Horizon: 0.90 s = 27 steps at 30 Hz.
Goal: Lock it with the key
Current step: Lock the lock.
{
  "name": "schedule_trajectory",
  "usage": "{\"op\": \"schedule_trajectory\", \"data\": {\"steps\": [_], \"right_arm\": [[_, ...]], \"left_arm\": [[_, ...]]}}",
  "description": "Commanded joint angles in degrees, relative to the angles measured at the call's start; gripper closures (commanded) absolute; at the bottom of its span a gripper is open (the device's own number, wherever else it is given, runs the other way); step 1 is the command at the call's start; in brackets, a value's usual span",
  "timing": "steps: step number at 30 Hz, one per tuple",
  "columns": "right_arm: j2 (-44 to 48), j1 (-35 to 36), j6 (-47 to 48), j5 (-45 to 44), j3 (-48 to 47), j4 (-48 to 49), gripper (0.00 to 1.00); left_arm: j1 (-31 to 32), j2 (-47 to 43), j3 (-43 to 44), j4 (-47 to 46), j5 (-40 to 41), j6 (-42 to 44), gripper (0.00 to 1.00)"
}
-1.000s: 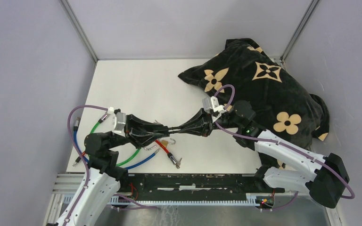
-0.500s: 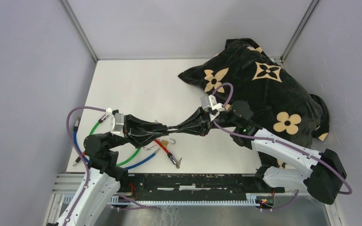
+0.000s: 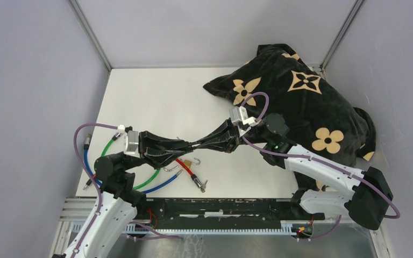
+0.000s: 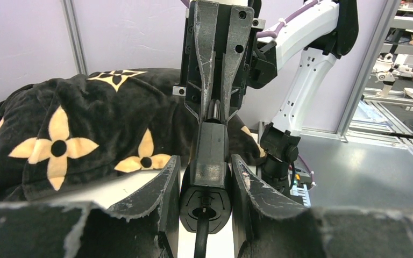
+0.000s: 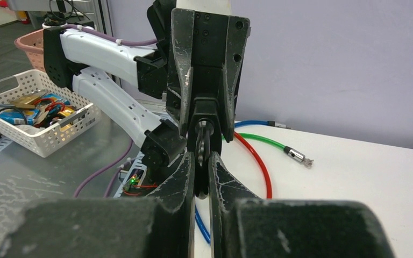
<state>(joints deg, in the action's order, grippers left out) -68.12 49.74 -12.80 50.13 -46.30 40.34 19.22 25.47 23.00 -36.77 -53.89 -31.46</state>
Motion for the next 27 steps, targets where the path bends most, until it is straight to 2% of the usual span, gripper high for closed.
{"op": "schedule_trajectory", "data": {"steps": [1,5,9,13,19,27], "right_arm": [[-4.88,4.21,4.08,-0.21,-2.32,-4.93,1.00],[-7.29,4.10,10.09,-1.78,-3.35,-12.00,1.00],[-8.02,4.14,10.65,-2.74,-3.51,-13.01,1.00],[-8.60,4.30,12.19,-2.41,-4.12,-14.39,1.00],[-9.29,3.95,22.71,-2.35,-3.25,-25.56,1.00],[-10.12,6.66,22.13,1.81,-5.37,-21.92,1.00]], "left_arm": [[1.87,0.83,2.20,-2.81,5.18,-2.95,0.98],[1.71,0.09,3.60,-3.30,6.69,-0.56,0.98],[1.58,0.16,4.21,-2.43,4.42,-0.02,0.98],[1.60,0.55,3.73,-2.07,6.24,0.73,0.98],[-0.08,0.78,6.24,-1.73,5.20,3.24,0.98],[-0.07,2.64,3.34,-0.09,5.32,3.96,0.98]]}}
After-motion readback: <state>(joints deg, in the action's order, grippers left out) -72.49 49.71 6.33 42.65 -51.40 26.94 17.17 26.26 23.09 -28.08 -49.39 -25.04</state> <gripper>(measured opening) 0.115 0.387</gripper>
